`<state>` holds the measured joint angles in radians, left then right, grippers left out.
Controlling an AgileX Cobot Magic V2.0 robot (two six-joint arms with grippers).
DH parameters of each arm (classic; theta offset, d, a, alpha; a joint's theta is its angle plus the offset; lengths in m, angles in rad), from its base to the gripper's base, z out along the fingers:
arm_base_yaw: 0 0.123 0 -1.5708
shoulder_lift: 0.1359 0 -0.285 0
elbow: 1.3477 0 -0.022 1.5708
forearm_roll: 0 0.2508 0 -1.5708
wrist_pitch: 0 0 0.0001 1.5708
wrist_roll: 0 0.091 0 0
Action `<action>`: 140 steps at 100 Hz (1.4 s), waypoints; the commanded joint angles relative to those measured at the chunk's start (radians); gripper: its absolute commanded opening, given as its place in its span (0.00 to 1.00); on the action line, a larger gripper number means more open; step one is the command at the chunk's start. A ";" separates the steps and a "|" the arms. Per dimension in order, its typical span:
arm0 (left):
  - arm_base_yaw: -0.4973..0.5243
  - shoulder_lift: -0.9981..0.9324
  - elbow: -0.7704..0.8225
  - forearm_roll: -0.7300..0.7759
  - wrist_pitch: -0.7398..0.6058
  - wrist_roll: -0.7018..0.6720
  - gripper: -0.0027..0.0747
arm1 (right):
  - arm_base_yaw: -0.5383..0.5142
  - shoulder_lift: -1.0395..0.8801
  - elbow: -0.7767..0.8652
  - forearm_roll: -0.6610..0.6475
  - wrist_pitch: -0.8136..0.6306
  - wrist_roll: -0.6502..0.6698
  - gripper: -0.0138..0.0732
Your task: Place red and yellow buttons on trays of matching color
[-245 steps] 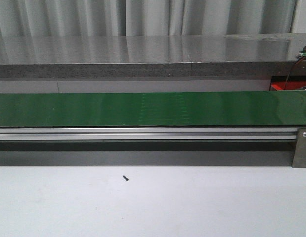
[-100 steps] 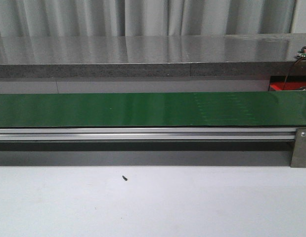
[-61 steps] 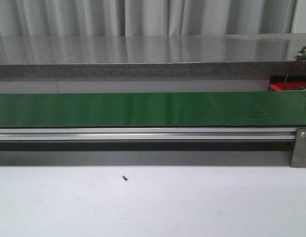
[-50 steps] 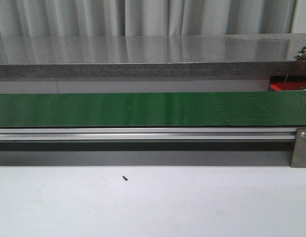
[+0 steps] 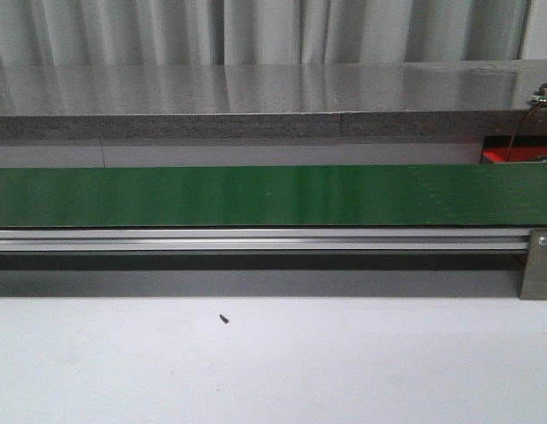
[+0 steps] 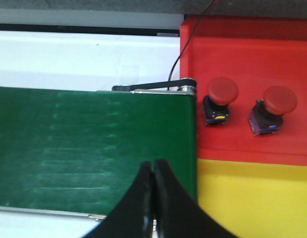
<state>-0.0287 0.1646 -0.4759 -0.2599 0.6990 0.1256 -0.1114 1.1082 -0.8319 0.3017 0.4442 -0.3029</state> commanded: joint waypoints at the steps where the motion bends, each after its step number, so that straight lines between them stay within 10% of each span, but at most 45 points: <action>1: -0.007 0.011 -0.023 -0.010 -0.091 -0.002 0.01 | 0.044 -0.075 0.039 -0.001 -0.127 -0.013 0.09; 96: -0.007 0.011 -0.018 -0.007 -0.110 -0.002 0.01 | 0.185 -0.464 0.338 0.019 -0.259 -0.009 0.08; 140: -0.002 0.241 -0.134 0.337 -0.130 -0.282 0.01 | 0.185 -0.464 0.338 0.019 -0.259 -0.009 0.08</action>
<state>-0.0287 0.3397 -0.5552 0.0000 0.6607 -0.0668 0.0724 0.6512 -0.4692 0.3135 0.2506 -0.3029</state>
